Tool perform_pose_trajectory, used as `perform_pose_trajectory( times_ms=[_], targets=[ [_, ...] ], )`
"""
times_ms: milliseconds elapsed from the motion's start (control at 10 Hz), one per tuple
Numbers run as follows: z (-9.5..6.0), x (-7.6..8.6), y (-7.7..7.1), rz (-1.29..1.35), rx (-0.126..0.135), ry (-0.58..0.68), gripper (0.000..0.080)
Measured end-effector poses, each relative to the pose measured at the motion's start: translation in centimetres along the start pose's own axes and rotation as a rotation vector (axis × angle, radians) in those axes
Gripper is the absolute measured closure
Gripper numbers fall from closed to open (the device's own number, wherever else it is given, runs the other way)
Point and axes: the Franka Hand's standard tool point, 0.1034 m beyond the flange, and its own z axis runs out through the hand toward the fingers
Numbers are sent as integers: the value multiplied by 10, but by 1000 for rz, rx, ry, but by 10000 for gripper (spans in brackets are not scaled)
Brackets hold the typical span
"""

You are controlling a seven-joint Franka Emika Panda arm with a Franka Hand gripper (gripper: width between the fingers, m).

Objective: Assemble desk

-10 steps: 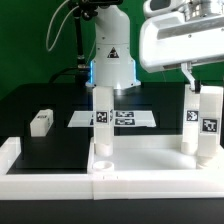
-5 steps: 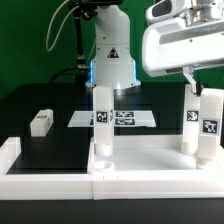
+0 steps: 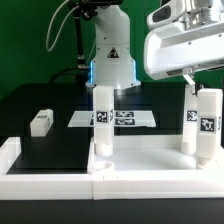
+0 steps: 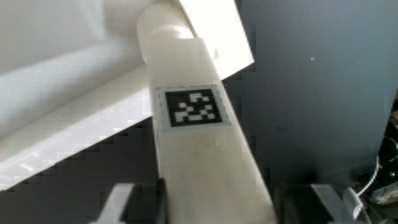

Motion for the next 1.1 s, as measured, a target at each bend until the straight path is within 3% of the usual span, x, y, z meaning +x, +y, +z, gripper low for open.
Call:
perform_pose_trajectory(
  times_ms=[400,900,1100],
  targets=[
    [5,10,2,45,-11,13,512],
    [-2,11,7,26,-15,2,512],
    [6,5,0,38,-14,18,512]
  ],
)
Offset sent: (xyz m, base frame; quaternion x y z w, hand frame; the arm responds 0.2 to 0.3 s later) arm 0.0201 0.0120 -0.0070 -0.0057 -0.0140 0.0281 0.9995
